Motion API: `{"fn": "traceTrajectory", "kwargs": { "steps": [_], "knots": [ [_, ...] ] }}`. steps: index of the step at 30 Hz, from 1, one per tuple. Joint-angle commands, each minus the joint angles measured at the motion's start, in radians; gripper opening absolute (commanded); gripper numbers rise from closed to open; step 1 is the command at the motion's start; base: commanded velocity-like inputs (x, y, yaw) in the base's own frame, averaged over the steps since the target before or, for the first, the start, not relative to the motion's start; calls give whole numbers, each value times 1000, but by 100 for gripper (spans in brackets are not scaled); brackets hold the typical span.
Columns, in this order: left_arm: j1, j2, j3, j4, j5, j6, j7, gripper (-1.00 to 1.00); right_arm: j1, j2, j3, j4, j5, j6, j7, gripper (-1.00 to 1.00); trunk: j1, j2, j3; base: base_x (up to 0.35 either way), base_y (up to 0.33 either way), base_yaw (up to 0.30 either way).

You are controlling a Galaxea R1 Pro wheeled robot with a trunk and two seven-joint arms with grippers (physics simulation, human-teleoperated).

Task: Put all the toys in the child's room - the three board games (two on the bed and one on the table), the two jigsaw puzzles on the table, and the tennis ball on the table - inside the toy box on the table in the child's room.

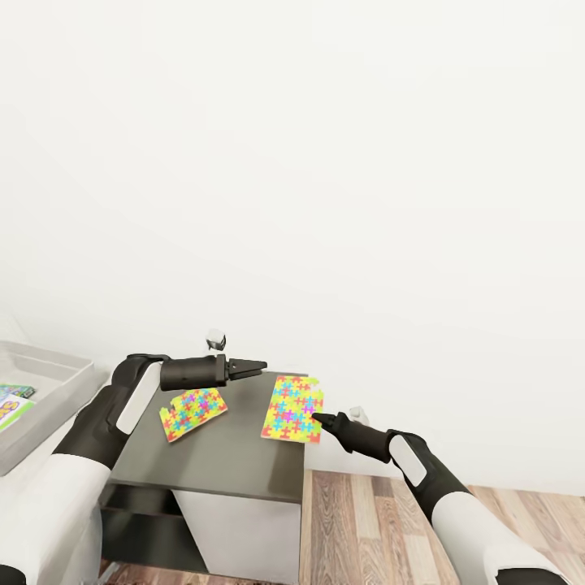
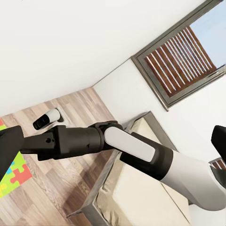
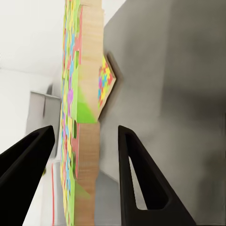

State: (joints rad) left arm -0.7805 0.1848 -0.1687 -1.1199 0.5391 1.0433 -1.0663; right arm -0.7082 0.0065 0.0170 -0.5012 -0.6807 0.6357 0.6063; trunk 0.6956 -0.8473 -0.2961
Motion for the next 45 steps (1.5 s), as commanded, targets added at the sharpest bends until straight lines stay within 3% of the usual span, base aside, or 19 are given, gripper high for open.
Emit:
{"fn": "traceTrajectory", "kwargs": {
  "steps": [1, 39, 45],
  "knots": [
    [-1, 0, -2, 0, 1, 4, -2, 100, -1, 0, 1, 0, -6, 6, -2, -100, -4, 6, 2, -165, 0, 0],
    [-1, -7, -3, 1, -1, 4, -1, 100, 1, 0, 1, -1, -6, -1, -3, -100, -150, 272, 121, -10, 0, 0],
    [-1, -6, -3, 2, -2, 4, -1, 100, 2, -1, 1, 0, -7, -32, -4, -100, -173, 314, 140, 0, 0, 0]
  ]
}}
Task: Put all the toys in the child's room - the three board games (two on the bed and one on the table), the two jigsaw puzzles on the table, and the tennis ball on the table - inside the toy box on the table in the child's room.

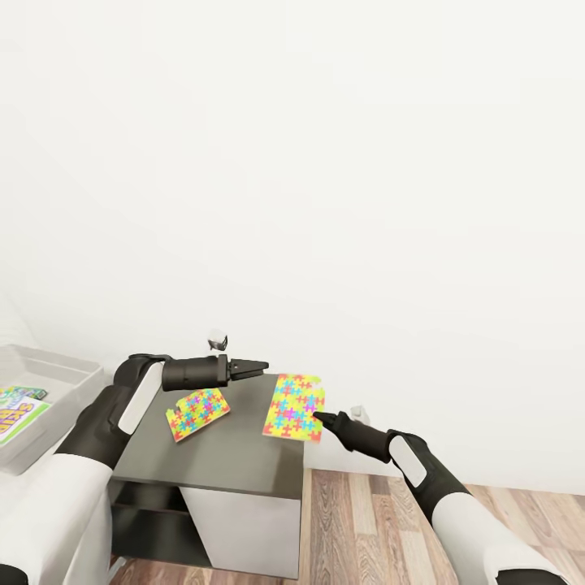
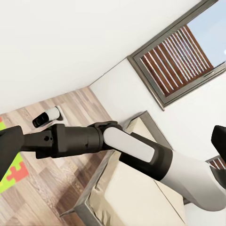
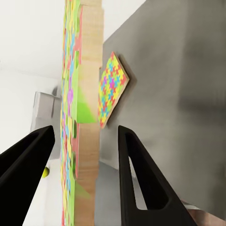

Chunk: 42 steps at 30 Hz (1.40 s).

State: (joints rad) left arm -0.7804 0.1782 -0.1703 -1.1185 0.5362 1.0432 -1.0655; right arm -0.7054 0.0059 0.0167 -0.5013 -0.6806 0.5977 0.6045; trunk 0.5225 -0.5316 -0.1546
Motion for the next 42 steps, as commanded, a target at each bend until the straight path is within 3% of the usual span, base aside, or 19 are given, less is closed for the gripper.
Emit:
{"fn": "traceTrajectory", "kwargs": {
  "steps": [1, 19, 42],
  "knots": [
    [-1, 1, -2, 0, 1, 4, -2, 100, -1, -1, 2, 0, -8, 4, -2, -100, -3, 6, 1, 0, 0, 0],
    [-1, 1, 0, 0, 1, 4, -2, 100, -1, 0, 1, 0, -11, -4, -2, -100, -72, 132, 58, 0, 0, 0],
    [-1, 2, 2, 0, 2, 4, -2, 100, 1, 0, 0, 0, -11, -4, -1, -100, -72, 132, 58, -33, 0, 0]
  ]
}}
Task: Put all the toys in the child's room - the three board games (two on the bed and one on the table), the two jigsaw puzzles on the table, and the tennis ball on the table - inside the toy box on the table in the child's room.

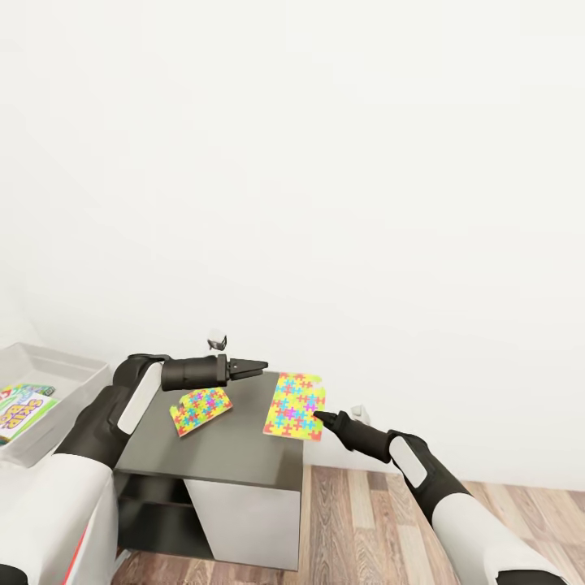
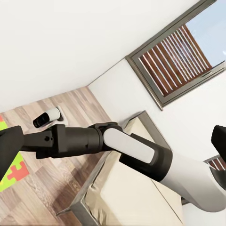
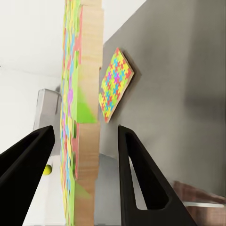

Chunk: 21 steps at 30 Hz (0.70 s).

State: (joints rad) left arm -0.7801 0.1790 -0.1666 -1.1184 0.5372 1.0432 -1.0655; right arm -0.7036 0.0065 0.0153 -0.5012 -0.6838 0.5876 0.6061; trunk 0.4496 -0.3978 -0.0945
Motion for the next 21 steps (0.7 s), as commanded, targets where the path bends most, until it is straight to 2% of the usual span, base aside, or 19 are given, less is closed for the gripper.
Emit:
{"fn": "traceTrajectory", "kwargs": {
  "steps": [1, 21],
  "knots": [
    [-2, 1, -1, 0, 1, 4, -2, 100, -1, -1, 2, 0, -8, 7, -2, -100, 0, -2, -2, -72, 0, 0],
    [-1, 1, -2, 0, 1, 4, -2, 100, -1, 0, 0, 0, -8, 6, -2, -100, 0, -2, -2, -7, 0, 0]
  ]
}}
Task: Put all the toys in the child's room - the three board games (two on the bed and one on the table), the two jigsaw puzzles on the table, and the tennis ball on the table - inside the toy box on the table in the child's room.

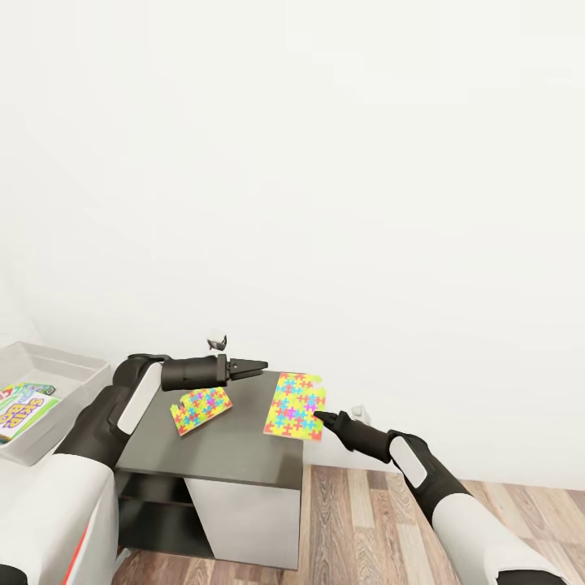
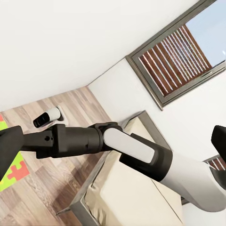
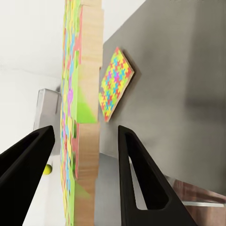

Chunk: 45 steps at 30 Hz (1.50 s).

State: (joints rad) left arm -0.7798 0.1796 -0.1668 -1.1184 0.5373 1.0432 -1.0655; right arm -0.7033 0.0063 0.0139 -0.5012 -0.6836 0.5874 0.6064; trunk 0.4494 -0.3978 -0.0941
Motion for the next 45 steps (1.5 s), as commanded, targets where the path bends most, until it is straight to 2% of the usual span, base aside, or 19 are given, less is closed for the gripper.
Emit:
{"fn": "traceTrajectory", "kwargs": {
  "steps": [1, 13, 34, 45],
  "knots": [
    [-1, 1, -1, 0, 2, 4, -2, 100, -1, -1, 1, 0, -8, 6, -2, -100, 1, -2, -1, 0, 0, 0],
    [-1, 3, 0, 0, 3, 4, -2, 100, -1, -2, 0, 0, -8, 7, -2, -100, 1, -2, 13, 0, 0, 0],
    [-2, 3, 1, 0, 2, 4, -4, 100, -1, 1, 0, -2, -8, 5, -2, -100, 1, -2, 15, 0, 0, 1],
    [-2, 2, 0, 0, 1, 4, -4, 100, -1, 1, 0, -2, -8, 5, -2, -100, 1, -2, 30, 0, 0, 65]
  ]
}}
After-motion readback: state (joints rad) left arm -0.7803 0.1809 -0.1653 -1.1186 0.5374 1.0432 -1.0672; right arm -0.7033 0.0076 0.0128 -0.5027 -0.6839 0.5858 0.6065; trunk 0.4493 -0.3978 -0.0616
